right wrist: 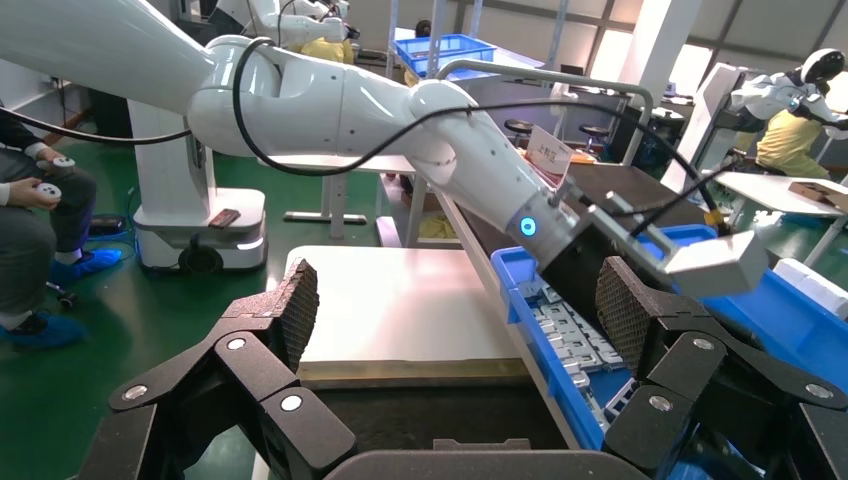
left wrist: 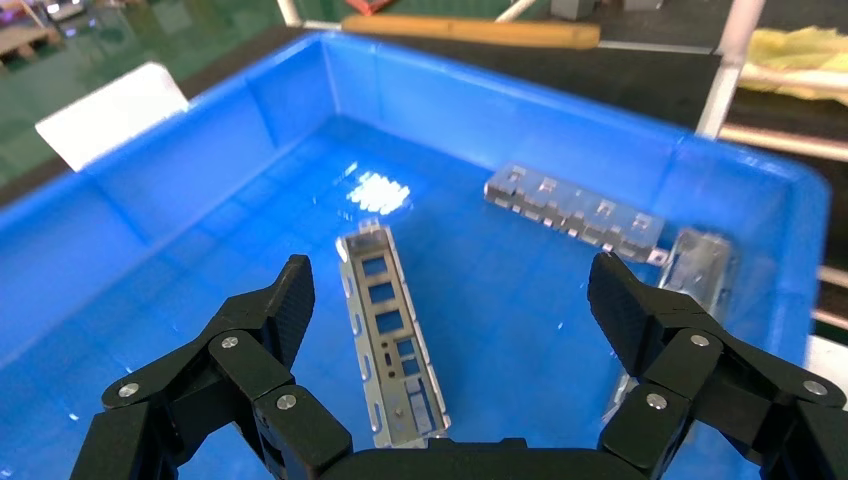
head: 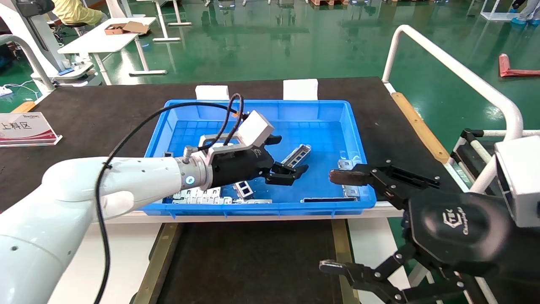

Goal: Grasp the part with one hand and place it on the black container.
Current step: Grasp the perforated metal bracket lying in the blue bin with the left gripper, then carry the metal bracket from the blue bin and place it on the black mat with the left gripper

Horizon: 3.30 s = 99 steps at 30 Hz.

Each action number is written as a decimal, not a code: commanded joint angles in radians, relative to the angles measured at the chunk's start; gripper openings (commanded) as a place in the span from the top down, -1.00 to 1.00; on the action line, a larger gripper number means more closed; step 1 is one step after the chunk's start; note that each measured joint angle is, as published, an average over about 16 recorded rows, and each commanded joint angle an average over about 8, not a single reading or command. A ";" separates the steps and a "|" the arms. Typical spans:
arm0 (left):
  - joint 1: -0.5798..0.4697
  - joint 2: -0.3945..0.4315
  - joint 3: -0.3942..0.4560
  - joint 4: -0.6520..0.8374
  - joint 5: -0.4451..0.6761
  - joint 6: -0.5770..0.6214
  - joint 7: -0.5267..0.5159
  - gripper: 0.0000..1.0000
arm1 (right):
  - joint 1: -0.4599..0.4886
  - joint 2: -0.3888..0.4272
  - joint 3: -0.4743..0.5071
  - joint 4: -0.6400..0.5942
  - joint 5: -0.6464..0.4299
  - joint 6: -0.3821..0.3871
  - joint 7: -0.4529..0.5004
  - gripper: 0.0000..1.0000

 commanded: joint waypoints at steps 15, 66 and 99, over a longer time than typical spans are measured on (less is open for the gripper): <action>-0.002 0.058 0.124 0.116 -0.073 -0.154 0.002 0.57 | 0.000 0.000 0.000 0.000 0.000 0.000 0.000 0.54; -0.033 0.025 0.398 0.103 -0.456 -0.211 0.061 1.00 | 0.000 0.000 0.000 0.000 0.000 0.000 0.000 1.00; 0.233 -0.560 0.344 -0.742 -0.617 0.060 -0.050 1.00 | 0.000 0.000 0.000 0.000 0.000 0.000 0.000 1.00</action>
